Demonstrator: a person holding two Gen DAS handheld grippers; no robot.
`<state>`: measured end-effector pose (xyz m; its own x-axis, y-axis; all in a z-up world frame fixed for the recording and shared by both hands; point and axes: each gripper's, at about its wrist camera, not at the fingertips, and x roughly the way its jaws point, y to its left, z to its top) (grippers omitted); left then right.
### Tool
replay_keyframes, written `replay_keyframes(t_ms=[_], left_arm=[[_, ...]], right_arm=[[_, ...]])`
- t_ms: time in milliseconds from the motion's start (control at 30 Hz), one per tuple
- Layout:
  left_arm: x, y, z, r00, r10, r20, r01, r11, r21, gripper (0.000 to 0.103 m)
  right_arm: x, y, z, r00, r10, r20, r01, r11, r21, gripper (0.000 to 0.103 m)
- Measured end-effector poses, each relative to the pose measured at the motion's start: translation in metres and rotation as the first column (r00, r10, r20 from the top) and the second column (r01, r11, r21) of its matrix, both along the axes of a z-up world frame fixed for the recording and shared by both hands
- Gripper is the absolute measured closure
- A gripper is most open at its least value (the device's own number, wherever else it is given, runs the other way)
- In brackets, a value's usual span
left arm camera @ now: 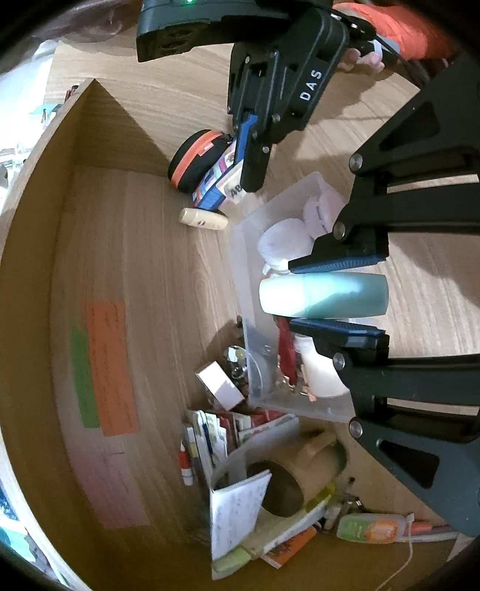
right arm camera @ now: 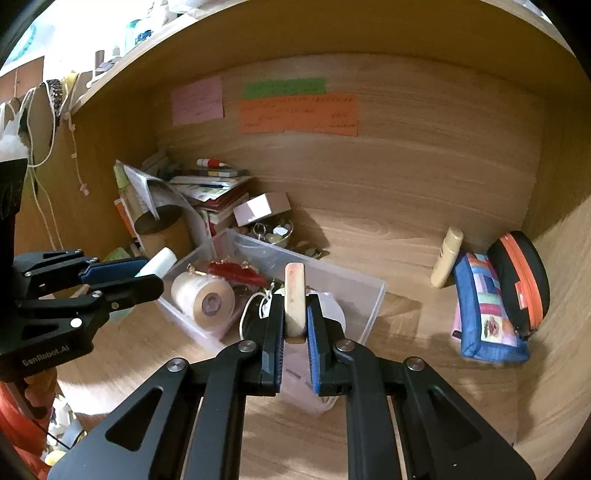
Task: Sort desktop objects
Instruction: 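Lower the tube into the clear box with the left gripper while the right drops the block in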
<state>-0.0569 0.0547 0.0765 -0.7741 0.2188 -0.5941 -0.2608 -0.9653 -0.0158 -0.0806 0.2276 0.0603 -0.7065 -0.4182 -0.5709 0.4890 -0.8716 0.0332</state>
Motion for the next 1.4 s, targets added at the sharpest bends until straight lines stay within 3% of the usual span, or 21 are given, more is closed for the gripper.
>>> replay_keyframes(t_ms=[467, 867, 933, 1033, 1200, 1400], left_arm=[[-0.058, 0.02, -0.047, 0.989, -0.019, 0.146, 0.02, 1.0, -0.002, 0.079], [-0.08, 0.026, -0.068, 0.981, -0.015, 0.192, 0.019, 1.0, -0.021, 0.079], [-0.079, 0.029, -0.069, 0.983, -0.017, 0.185, 0.023, 0.999, -0.032, 0.079], [-0.077, 0.033, -0.069, 0.985, -0.02, 0.174, 0.03, 0.998, -0.057, 0.078], [-0.07, 0.035, -0.064, 0.99, -0.019, 0.143, 0.03, 0.997, -0.075, 0.063], [-0.06, 0.029, -0.052, 0.996, -0.001, 0.092, 0.007, 0.998, -0.068, 0.044]], right_arm=[[-0.04, 0.002, -0.052, 0.991, -0.044, 0.128, 0.036, 0.997, 0.061, 0.093], [-0.045, 0.002, -0.067, 0.991, -0.047, 0.129, 0.031, 0.992, 0.125, 0.093], [-0.047, 0.002, -0.068, 0.99, -0.044, 0.136, 0.028, 0.992, 0.12, 0.091], [-0.047, 0.002, -0.068, 0.989, -0.034, 0.14, 0.02, 0.994, 0.105, 0.079], [-0.041, -0.001, -0.063, 0.994, -0.039, 0.104, 0.027, 0.994, 0.109, 0.059], [-0.034, -0.001, -0.054, 0.997, -0.031, 0.074, 0.023, 0.994, 0.108, 0.055]])
